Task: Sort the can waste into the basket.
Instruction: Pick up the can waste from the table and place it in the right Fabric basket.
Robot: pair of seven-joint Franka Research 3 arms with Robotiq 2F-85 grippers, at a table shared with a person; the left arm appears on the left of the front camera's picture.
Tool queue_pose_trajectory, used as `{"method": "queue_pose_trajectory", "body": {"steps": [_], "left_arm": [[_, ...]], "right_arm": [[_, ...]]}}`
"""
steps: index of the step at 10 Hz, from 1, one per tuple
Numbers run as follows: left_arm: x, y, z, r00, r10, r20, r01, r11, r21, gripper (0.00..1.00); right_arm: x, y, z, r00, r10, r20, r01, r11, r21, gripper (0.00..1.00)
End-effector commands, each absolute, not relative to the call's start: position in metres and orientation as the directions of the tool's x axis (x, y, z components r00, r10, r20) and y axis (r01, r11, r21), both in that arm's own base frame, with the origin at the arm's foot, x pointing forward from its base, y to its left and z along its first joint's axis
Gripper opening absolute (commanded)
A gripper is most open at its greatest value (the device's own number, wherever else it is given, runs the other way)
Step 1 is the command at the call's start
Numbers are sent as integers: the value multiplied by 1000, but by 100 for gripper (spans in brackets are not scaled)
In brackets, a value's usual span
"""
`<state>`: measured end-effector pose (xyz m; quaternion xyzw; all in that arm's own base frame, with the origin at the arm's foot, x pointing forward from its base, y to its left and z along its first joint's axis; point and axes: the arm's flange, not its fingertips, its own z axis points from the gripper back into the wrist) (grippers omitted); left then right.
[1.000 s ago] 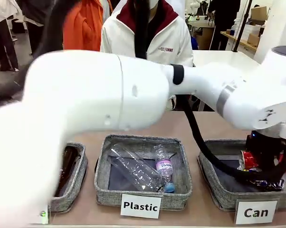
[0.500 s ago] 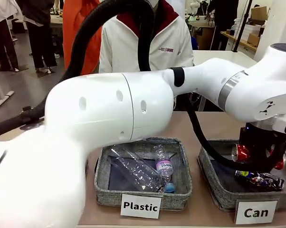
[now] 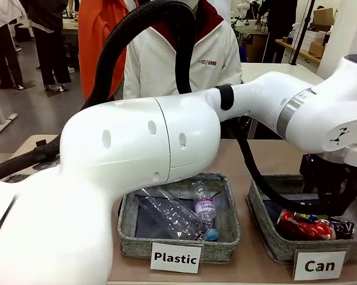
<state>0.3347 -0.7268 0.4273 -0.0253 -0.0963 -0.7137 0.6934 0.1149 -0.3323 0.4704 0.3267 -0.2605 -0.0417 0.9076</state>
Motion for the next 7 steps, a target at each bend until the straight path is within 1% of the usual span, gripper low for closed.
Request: {"method": "queue_pose_trajectory", "body": {"steps": [1,2,3,5,6,7], "left_arm": [[353,-752,441,-26,-987,158,991,-5,134,100],[354,-746,446,-18,-986,164,990,5,141,100],[356,-740,451,-11,-988,152,990,11,141,100],[358,-707,473,-5,-997,83,993,5,121,100],[359,-679,489,15,-998,55,994,21,103,100],[361,-645,501,16,-1000,0,997,16,80,100]], "right_arm": [[104,-333,473,856,-255,449,-83,789,609,100],[104,-333,473,856,-255,449,-83,789,609,100],[114,-332,471,860,-246,448,-96,784,613,100],[128,-318,483,853,-201,482,-158,780,605,100],[146,-306,492,831,-185,525,-208,771,602,100],[173,-287,499,813,-160,559,-253,769,587,100]]}}
